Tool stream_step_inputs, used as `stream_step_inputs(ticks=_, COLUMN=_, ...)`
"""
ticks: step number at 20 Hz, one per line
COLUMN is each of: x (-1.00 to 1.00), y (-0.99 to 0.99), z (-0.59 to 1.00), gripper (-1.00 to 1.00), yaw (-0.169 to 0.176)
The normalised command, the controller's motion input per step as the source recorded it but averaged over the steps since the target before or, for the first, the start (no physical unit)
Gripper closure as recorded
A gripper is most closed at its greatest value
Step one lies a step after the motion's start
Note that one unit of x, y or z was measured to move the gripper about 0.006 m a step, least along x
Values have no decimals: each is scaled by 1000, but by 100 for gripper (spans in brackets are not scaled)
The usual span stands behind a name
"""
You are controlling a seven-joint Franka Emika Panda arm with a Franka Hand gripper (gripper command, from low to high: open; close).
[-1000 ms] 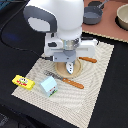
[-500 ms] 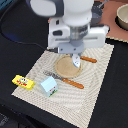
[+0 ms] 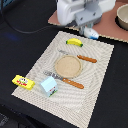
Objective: Interact with the objects in diverse but meaningful ways.
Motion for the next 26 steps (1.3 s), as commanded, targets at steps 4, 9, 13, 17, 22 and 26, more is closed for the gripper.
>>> stream_step_inputs(ticks=4, x=-76, y=367, z=-25, gripper=100, yaw=149)
stream_step_inputs(ticks=9, x=-107, y=524, z=-141, gripper=100, yaw=151)
stream_step_inputs(ticks=13, x=-248, y=556, z=-156, gripper=100, yaw=135)
stream_step_inputs(ticks=17, x=-65, y=762, z=191, gripper=100, yaw=62)
stream_step_inputs(ticks=22, x=-3, y=852, z=127, gripper=100, yaw=16)
stream_step_inputs(ticks=26, x=0, y=759, z=4, gripper=100, yaw=9)
